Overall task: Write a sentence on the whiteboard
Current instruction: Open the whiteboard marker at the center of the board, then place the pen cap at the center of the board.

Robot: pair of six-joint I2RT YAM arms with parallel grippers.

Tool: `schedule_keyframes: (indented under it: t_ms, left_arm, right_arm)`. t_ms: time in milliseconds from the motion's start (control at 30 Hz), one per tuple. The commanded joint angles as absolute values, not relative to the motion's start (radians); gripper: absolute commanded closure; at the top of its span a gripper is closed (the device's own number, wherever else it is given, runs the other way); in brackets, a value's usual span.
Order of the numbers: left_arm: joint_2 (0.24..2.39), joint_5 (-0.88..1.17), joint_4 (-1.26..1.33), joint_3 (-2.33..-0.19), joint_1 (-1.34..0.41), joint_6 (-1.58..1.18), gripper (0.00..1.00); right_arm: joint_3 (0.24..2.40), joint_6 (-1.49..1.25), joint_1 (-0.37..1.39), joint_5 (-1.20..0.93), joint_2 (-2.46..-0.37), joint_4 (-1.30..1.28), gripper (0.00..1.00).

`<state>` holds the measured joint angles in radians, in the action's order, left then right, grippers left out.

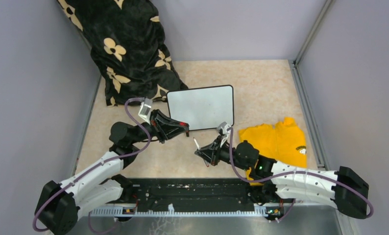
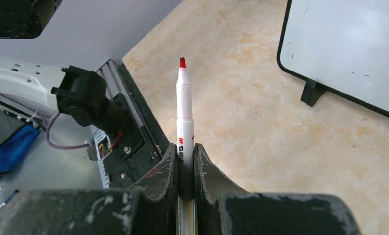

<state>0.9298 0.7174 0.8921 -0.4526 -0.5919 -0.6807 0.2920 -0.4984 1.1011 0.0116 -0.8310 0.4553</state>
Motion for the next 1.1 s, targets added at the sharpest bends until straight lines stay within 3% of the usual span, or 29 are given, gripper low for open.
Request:
schedule_keyframes:
  t_ms: [0,100,233,500,767,933,1067]
  left_arm:
    - [0.921,0.692,0.915,-0.448,-0.591,-0.661,1.00]
    - [0.899,0.612,0.796,-0.468,-0.590,-0.606,1.00]
    - [0.839,0.396,0.385,-0.579,-0.590,-0.493,1.00]
    - [0.787,-0.179,-0.301,-0.728,-0.584,-0.415,1.00]
    - [1.062,-0.283,-0.522,-0.819,-0.556,-0.445,1.00]
    - [1.239,-0.134,-0.524,-0.843,-0.382,-0.495,1.00]
    - [1.337,-0.107,-0.494,-0.851,-0.351,-0.489,1.00]
  right_arm:
    - [0.313,-0.494,1.095,0.063,-0.779,0.451,1.00]
    - [0.327,-0.478,1.094,0.149,-0.712,0.372,1.00]
    - [0.357,-0.482,1.094,0.364,-0.595,0.181,1.00]
    - [0.430,-0.441,1.094,0.551,-0.556,-0.041,1.00]
    - [0.418,-0.418,1.094,0.495,-0.591,0.023,1.00]
    - [0.419,-0.398,1.094,0.481,-0.586,0.040,1.00]
    - [0.423,-0.378,1.094,0.465,-0.578,0.049,1.00]
